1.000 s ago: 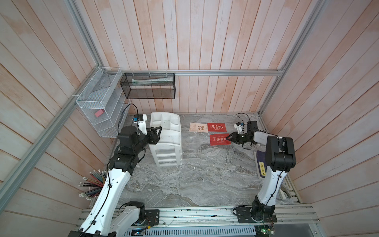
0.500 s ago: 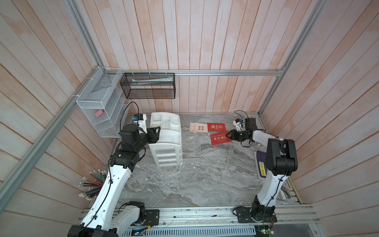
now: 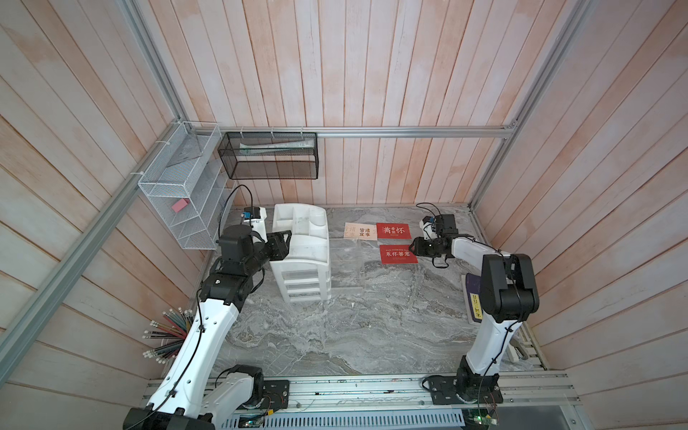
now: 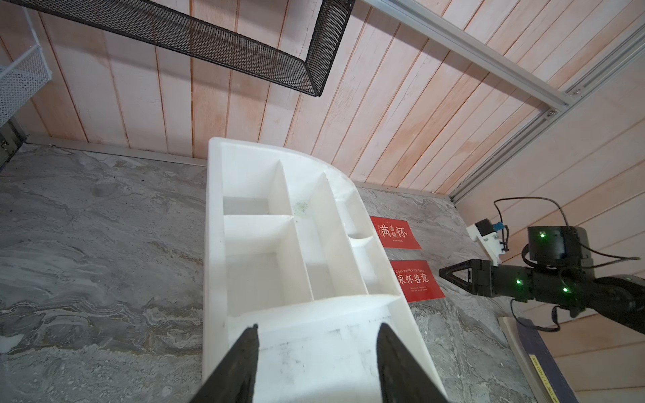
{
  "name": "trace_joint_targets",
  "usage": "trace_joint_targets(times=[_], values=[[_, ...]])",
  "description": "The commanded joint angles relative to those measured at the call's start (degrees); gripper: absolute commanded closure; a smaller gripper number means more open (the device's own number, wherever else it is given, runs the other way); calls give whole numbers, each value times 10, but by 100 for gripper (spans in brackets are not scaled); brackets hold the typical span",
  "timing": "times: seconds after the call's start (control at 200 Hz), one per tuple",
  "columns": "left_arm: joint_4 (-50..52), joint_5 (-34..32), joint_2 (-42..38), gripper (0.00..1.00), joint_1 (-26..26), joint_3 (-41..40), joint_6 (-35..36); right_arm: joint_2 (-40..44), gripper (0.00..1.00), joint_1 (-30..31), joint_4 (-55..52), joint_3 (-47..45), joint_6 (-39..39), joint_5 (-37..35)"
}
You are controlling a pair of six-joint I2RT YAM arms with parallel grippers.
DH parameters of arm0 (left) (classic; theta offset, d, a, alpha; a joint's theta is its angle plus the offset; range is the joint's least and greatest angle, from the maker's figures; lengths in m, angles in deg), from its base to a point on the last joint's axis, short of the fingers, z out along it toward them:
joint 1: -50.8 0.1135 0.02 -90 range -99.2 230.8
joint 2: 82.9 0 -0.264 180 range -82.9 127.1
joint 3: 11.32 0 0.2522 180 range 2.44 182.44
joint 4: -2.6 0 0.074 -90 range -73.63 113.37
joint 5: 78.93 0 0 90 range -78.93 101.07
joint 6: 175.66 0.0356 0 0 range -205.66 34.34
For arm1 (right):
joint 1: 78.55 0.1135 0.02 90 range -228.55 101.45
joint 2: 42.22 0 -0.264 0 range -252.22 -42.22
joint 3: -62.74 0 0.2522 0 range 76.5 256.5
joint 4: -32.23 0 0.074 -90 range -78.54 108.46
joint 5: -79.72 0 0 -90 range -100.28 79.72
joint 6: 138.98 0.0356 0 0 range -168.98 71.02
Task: Take the postcards out of the drawer
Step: Place the postcard at the center of the board.
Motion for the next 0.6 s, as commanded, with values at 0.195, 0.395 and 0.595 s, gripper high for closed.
trace_joint_targets(times=[0.195,0.395,0.595], values=[[20,-24,8,43,4,28,9,55,56,3,32,-29,17,32],[40,-44,16,43,7,44,16,76,57,12,57,-47,34,84],[64,-64,35,46,11,63,21,87,58,34,83,-65,53,127]])
